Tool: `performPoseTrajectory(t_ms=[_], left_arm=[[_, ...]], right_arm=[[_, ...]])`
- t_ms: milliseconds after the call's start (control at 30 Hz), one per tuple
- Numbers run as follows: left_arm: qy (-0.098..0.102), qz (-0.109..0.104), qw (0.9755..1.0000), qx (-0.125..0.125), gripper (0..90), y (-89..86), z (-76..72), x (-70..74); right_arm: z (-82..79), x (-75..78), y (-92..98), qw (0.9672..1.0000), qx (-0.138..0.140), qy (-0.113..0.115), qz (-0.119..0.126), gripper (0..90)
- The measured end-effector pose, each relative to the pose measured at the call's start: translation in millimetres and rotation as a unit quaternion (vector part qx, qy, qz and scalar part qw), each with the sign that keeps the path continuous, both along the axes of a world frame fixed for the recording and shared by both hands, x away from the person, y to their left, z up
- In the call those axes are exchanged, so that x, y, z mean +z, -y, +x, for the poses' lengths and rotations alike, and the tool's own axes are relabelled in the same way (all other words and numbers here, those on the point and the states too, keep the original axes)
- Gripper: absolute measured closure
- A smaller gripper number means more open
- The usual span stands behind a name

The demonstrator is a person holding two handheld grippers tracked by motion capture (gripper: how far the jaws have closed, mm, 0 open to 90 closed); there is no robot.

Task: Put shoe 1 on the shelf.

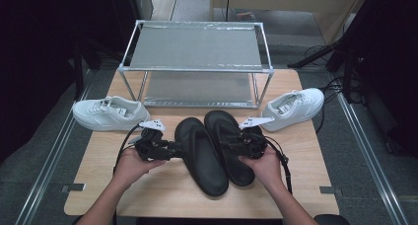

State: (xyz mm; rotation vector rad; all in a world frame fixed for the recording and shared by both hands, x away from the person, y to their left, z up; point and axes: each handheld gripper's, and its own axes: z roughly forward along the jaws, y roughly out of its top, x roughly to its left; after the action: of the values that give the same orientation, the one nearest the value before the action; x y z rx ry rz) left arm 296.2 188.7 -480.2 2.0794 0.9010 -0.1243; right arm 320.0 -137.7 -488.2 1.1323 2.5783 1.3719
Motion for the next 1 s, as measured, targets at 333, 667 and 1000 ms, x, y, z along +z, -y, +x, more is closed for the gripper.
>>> performPoseTrajectory(t_ms=[333,667,1000], left_arm=[[0.01,0.002,0.9998,-0.019,65.3,6.0,8.6,12.1],[0.017,0.0,0.9997,-0.016,66.2,9.4,31.7,27.4],[0.03,0.006,0.9995,-0.005,64.8,9.1,61.9,46.8]], right_arm=[[-8.9,-2.0,-6.0,1.0,-0.005,-0.001,0.007,55.5],[-13.3,-7.8,-15.5,0.9999,-0.01,-0.01,0.008,53.3],[-13.0,-11.8,-22.7,0.9995,-0.029,-0.007,0.009,49.3]])
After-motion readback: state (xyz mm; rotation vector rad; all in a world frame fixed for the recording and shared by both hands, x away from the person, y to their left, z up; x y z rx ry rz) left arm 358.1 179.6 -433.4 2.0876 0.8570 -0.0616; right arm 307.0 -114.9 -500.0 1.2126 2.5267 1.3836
